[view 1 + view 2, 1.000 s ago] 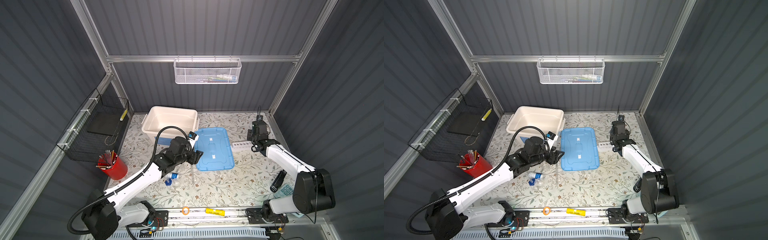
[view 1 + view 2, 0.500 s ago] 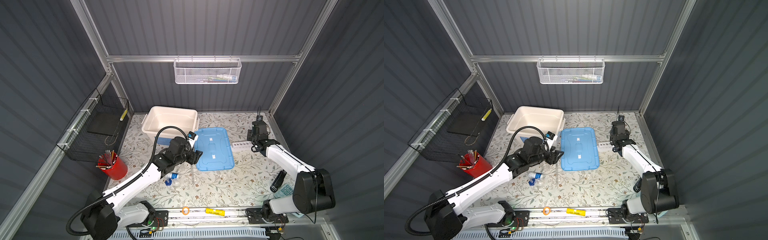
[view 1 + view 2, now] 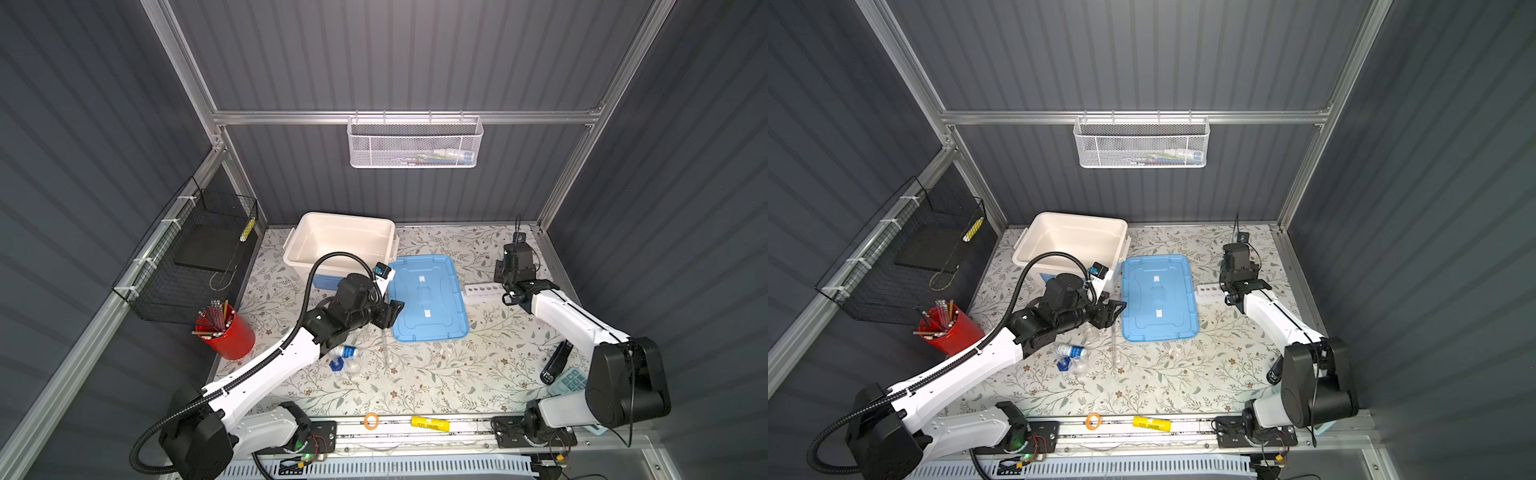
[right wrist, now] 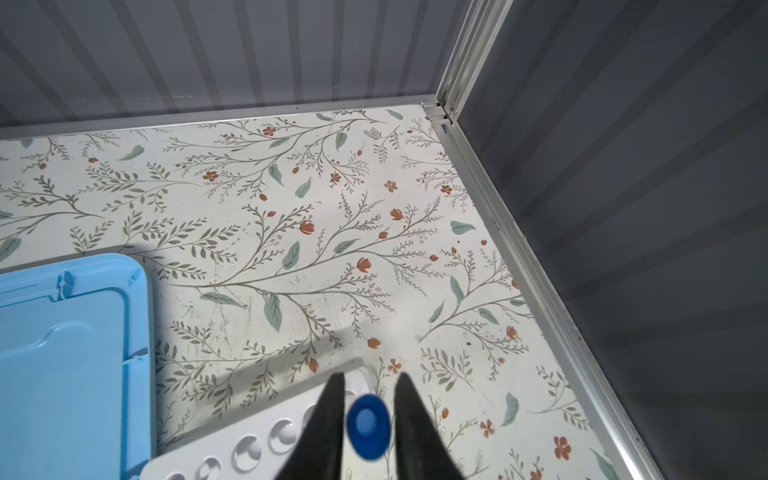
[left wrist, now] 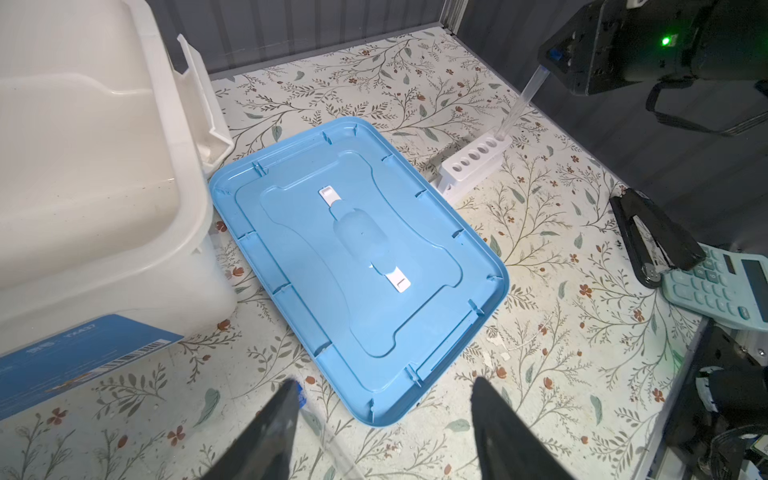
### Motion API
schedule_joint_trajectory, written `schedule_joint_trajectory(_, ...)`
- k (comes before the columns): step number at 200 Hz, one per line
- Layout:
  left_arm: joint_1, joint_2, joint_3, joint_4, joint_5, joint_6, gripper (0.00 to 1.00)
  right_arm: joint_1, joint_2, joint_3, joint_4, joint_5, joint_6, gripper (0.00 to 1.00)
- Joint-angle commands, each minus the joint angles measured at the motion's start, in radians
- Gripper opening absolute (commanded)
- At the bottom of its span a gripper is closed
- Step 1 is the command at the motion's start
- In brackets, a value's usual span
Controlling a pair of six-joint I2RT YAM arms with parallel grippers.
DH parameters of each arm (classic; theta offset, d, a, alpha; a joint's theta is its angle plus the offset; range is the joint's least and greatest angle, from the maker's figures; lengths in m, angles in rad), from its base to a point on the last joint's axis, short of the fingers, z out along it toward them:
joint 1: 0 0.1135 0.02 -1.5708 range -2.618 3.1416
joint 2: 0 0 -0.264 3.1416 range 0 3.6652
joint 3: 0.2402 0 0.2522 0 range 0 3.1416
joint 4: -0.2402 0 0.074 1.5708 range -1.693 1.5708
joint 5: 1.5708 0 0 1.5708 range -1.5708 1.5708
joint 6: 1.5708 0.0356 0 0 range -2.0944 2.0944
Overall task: Organize the chemistry lab equipment
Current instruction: 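Open the right gripper to release the tube and lift away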
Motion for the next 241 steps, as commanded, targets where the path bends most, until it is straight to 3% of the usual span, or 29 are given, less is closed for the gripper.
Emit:
schedule_joint_trajectory(1, 0.007, -0.02, 0.004, -0.021, -0.011, 0.024, 0.66, 0.003, -0.002, -0.009, 0.006, 0.012, 0.011, 0.3)
schedule_joint_trajectory(64, 0.006, -0.024, 0.011, -0.027, -0.019, 0.026, 0.67, 0.008, -0.041, 0.039, -0.057, -0.02, 0.004, 0.42)
schedule_joint_trajectory(137, 0.008, 0.013, 0.032, -0.065, -0.03, -0.035, 0.68, 0.01, -0.174, 0.184, -0.262, -0.098, -0.028, 0.62)
schedule_joint_trajectory(163, 0.009, 0.035, 0.026, -0.08, -0.061, -0.137, 0.7, 0.013, -0.21, 0.239, -0.328, -0.148, -0.026, 0.63)
schedule_joint_trajectory(204, 0.007, 0.067, -0.015, -0.053, -0.012, -0.321, 0.7, 0.031, -0.229, 0.276, -0.385, -0.219, -0.019, 0.64)
schedule_joint_trajectory(241, -0.008, 0.108, 0.002, -0.107, -0.032, -0.361, 0.68, 0.04, -0.223, 0.275, -0.387, -0.24, -0.016, 0.64)
